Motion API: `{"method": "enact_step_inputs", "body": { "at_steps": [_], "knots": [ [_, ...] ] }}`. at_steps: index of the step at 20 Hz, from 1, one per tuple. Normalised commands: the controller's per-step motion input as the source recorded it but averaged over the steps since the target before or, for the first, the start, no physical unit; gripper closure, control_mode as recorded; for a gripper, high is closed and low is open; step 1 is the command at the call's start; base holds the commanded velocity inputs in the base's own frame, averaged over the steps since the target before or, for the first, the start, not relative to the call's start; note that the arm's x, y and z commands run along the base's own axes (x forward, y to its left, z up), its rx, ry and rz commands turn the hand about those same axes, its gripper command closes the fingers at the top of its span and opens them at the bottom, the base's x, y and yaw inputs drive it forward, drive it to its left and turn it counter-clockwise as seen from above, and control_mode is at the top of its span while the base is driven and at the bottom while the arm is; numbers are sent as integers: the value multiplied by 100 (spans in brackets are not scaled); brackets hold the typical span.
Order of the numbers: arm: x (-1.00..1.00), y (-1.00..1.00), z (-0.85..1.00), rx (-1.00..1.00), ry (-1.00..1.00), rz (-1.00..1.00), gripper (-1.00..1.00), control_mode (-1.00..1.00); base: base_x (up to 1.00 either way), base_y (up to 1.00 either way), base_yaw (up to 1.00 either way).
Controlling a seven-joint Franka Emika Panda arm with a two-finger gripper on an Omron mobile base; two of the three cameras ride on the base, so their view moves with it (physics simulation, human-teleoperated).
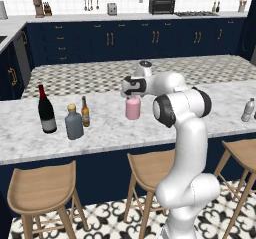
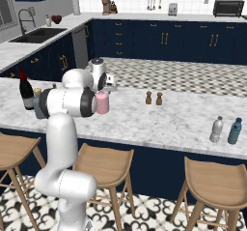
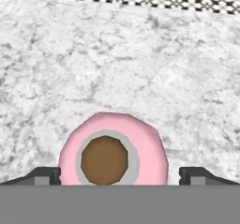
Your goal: Move the plastic bottles in the middle to the plastics group, and the glass bottles in the middle to the glass group.
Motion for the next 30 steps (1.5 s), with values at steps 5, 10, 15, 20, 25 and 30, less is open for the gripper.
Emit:
{"method": "enact_step_inputs", "body": {
  "at_steps": [5,10,15,20,25,30],
  "knots": [
    [23,-1,0,0,0,0,-100,-100,0,0,0],
    [11,0,1,0,0,0,-100,-100,0,0,0],
    [-1,3,7,0,0,0,-100,-100,0,0,0],
    [-4,5,1,0,0,0,-100,-100,0,0,0],
    [-19,1,0,0,0,0,-100,-100,0,0,0],
    [-8,0,-10,0,0,0,-100,-100,0,0,0]
  ]
}}
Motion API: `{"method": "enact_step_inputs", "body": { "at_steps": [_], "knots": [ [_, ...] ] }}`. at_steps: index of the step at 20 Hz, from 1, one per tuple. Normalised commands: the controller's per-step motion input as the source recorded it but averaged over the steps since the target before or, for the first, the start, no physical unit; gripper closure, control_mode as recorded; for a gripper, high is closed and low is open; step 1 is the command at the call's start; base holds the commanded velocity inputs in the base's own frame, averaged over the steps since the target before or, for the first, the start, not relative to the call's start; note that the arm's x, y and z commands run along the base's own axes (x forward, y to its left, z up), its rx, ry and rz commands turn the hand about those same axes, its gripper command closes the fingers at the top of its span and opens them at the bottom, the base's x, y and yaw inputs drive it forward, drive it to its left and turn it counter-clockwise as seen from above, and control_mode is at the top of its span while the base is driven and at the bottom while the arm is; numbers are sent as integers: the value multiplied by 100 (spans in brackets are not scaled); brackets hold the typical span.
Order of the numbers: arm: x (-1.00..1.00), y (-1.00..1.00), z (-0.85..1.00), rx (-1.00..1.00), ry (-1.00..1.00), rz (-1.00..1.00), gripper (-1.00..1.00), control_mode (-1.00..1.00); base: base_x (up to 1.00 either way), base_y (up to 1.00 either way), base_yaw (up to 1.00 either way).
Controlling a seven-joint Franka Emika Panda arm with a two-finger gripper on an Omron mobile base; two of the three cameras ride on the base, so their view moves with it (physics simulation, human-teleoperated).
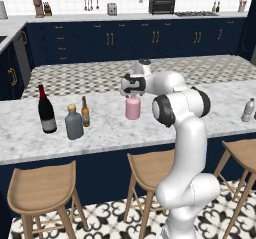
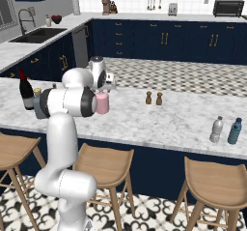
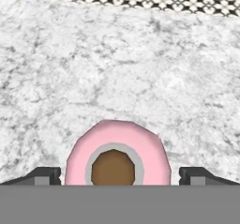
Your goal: Move the plastic bottles in the middle to the plastics group, and the glass bottles in the middle to the glass group.
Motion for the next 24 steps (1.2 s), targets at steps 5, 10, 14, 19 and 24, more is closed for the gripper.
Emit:
{"method": "enact_step_inputs", "body": {
  "at_steps": [5,10,14,19,24],
  "knots": [
    [8,4,-3,0,0,0,-100,-100,0,0,0],
    [8,4,0,0,0,0,-100,-100,0,0,0],
    [0,4,0,0,0,0,100,-100,0,0,0],
    [-1,1,0,0,0,0,100,-100,0,0,0],
    [-1,0,0,0,0,0,100,-100,0,0,0]
  ]
}}
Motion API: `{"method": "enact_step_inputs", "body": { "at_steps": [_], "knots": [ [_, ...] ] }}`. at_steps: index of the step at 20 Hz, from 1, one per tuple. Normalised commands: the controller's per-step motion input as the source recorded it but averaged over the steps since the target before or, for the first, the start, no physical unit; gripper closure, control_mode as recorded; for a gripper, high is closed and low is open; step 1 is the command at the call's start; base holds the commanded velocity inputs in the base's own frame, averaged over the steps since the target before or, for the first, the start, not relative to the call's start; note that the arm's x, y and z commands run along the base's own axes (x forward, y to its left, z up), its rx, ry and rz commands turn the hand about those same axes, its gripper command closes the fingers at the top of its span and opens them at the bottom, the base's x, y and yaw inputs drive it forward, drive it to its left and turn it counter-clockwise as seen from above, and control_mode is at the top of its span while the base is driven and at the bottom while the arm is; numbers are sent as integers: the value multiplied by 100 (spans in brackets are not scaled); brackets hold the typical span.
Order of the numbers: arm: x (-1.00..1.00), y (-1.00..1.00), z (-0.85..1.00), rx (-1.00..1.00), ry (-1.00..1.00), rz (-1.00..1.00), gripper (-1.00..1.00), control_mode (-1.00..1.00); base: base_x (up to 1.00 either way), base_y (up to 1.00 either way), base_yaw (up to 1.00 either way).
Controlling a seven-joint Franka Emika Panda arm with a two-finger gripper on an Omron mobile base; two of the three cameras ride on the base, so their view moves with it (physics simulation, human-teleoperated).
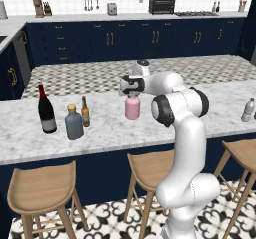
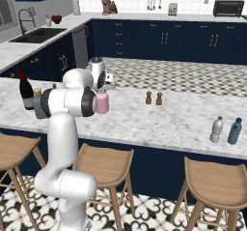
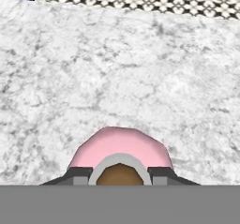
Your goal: Move the plastic bottles in the middle to the plastics group, and the glass bottles in the middle to the glass group.
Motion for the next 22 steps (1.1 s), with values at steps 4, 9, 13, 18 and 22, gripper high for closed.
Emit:
{"method": "enact_step_inputs", "body": {
  "at_steps": [4,9,13,18,22],
  "knots": [
    [-9,0,9,0,0,0,100,-100,0,0,0],
    [-37,36,34,0,0,4,100,-100,0,0,0],
    [-4,54,7,0,5,5,100,-100,0,0,0],
    [-4,65,0,0,4,4,100,-100,0,0,0],
    [-22,65,0,0,2,4,100,-100,0,0,0]
  ]
}}
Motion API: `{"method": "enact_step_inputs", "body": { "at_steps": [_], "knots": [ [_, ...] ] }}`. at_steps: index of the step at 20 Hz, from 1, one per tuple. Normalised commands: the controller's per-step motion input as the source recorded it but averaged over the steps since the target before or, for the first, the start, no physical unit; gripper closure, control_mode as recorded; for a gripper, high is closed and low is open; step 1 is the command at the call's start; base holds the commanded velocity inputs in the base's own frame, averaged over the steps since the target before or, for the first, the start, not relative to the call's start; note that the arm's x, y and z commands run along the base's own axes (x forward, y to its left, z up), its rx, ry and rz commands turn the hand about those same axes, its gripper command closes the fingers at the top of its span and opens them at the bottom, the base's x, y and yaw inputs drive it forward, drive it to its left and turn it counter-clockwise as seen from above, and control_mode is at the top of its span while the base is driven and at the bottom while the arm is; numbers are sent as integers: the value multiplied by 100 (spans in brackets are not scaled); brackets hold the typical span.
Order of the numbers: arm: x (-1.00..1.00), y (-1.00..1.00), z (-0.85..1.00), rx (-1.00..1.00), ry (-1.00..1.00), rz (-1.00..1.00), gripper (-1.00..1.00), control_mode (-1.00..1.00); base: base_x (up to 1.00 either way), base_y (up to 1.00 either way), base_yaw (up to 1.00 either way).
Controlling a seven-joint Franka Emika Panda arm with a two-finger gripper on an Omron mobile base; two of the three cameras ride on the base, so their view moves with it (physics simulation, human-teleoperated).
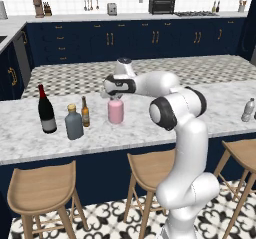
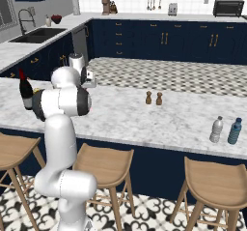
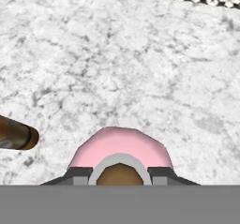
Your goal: Move the plastic bottles in the middle to the plastics group, and the glass bottles in the middle to the glass group.
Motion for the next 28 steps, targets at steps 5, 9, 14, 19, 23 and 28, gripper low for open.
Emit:
{"method": "enact_step_inputs", "body": {
  "at_steps": [5,9,14,19,23,28],
  "knots": [
    [-20,48,0,0,0,5,100,-100,0,0,0],
    [-14,43,0,0,0,4,100,-100,0,0,0],
    [-1,1,-3,0,0,3,100,-100,0,0,0],
    [0,0,-36,0,0,2,100,-100,0,0,0],
    [0,2,-26,0,0,1,100,-100,0,0,0],
    [0,0,0,0,0,0,-100,-100,0,0,0]
  ]
}}
